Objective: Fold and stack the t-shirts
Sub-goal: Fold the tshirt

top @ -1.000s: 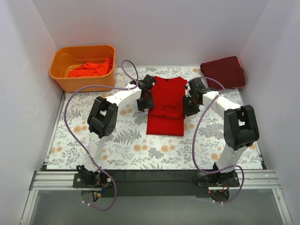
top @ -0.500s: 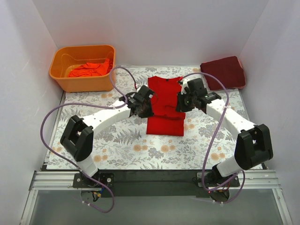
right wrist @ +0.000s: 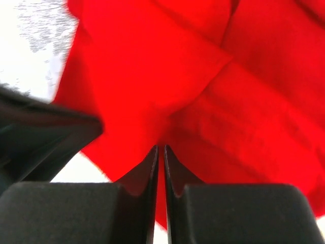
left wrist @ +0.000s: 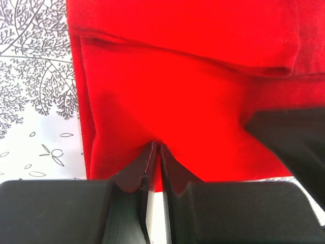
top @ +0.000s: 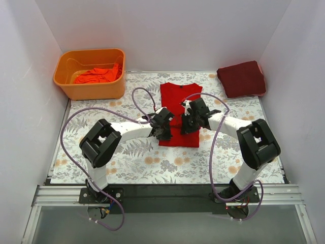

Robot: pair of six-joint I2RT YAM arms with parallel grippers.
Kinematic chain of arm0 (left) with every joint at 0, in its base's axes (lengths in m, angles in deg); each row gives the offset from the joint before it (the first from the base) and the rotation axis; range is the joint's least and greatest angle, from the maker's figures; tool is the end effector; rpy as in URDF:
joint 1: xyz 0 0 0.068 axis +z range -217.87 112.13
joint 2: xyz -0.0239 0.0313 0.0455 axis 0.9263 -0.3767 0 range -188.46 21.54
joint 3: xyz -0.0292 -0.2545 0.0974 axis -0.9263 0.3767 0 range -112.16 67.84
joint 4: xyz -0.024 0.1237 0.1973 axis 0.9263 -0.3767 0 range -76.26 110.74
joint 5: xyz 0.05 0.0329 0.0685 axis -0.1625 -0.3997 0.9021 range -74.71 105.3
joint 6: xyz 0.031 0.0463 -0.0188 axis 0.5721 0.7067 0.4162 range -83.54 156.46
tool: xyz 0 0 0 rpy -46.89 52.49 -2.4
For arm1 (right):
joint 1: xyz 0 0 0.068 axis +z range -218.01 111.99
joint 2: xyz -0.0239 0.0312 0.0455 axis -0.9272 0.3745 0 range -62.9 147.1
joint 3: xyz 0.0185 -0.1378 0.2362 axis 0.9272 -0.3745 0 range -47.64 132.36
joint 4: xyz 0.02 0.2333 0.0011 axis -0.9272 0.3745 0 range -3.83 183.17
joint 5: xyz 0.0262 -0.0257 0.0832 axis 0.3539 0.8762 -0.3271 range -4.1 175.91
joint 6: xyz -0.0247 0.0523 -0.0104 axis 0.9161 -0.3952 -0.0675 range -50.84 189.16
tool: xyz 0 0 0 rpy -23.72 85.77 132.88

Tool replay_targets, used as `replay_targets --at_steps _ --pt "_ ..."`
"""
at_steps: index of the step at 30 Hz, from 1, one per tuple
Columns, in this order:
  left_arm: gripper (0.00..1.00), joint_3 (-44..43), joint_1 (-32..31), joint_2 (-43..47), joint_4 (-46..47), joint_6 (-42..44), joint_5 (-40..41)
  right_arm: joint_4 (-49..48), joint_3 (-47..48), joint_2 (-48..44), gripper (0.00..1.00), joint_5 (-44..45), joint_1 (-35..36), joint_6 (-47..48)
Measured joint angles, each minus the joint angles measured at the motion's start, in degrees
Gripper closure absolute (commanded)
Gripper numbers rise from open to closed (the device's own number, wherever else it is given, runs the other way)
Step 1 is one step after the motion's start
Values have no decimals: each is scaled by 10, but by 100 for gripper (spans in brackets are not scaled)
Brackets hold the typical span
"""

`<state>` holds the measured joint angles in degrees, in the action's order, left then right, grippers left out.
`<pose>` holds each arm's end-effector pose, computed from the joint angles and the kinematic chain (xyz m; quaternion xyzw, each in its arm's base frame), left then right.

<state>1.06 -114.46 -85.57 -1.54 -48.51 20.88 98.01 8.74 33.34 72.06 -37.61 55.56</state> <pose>0.2468 -0.2549 0.1699 -0.3298 0.9127 -0.1963 0.1402 0.2745 0.1729 0.1945 -0.1761 0.9220 0.2275 0.2593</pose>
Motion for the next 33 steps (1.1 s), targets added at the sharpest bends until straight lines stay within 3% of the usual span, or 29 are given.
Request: replay_targets --at_steps 7,13,18,22,27,33 --pt "93 39 -1 30 13 -14 -3 -6 60 77 87 31 -10 21" --pt "93 68 -5 61 -14 -26 -18 -16 214 162 86 80 -60 49" --pt "90 94 -13 92 -42 -45 -30 -40 259 147 84 59 -92 46" --pt "87 99 -15 117 -61 -60 -30 -58 171 68 80 -16 -91 27" --pt "86 99 -12 165 -59 -67 -19 -108 -39 -75 71 -147 -91 -30" --pt "87 99 10 174 -31 -63 -47 -162 -198 -133 68 -271 -96 -81"
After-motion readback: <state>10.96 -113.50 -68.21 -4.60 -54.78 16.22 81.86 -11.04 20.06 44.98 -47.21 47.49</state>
